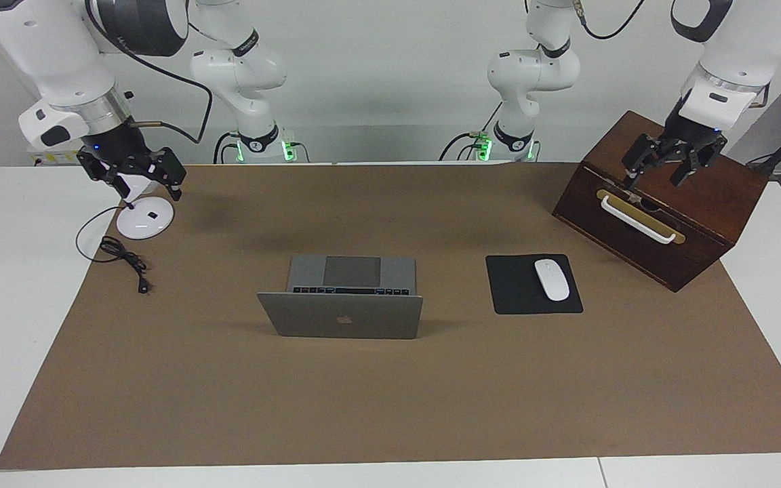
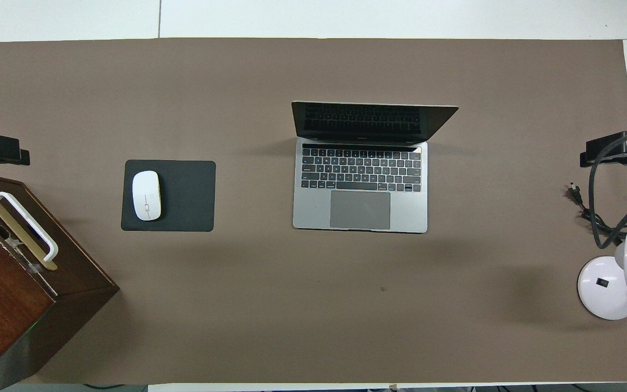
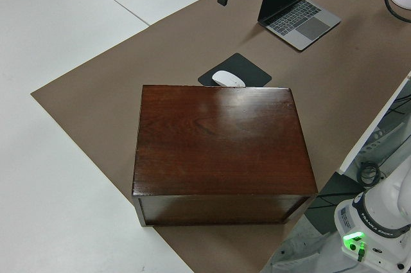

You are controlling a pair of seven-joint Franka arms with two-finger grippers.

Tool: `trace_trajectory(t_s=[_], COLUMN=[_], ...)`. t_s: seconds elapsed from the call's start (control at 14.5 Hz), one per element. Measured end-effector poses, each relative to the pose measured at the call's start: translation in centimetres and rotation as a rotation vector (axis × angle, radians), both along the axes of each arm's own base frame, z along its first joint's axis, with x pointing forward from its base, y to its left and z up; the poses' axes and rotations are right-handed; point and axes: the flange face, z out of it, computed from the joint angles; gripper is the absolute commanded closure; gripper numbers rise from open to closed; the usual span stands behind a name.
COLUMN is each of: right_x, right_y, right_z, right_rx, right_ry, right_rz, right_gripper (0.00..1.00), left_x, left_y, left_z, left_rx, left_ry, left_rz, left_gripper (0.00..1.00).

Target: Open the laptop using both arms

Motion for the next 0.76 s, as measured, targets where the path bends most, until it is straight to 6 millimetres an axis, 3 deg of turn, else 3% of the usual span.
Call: trace_trajectory(t_s=[0.76], right_x=[-0.03], right_y=[0.00], right_z=[-0.05], right_rx=[0.000], right_ry=[0.003], right_rz=[0.000], right_gripper=[0.00], left_x=[-0.08], left_y=[-0.81], left_z=[-0.13], left_rx=[0.000], left_ry=[0.009], left_rz=[-0.013], left_gripper=[0.00])
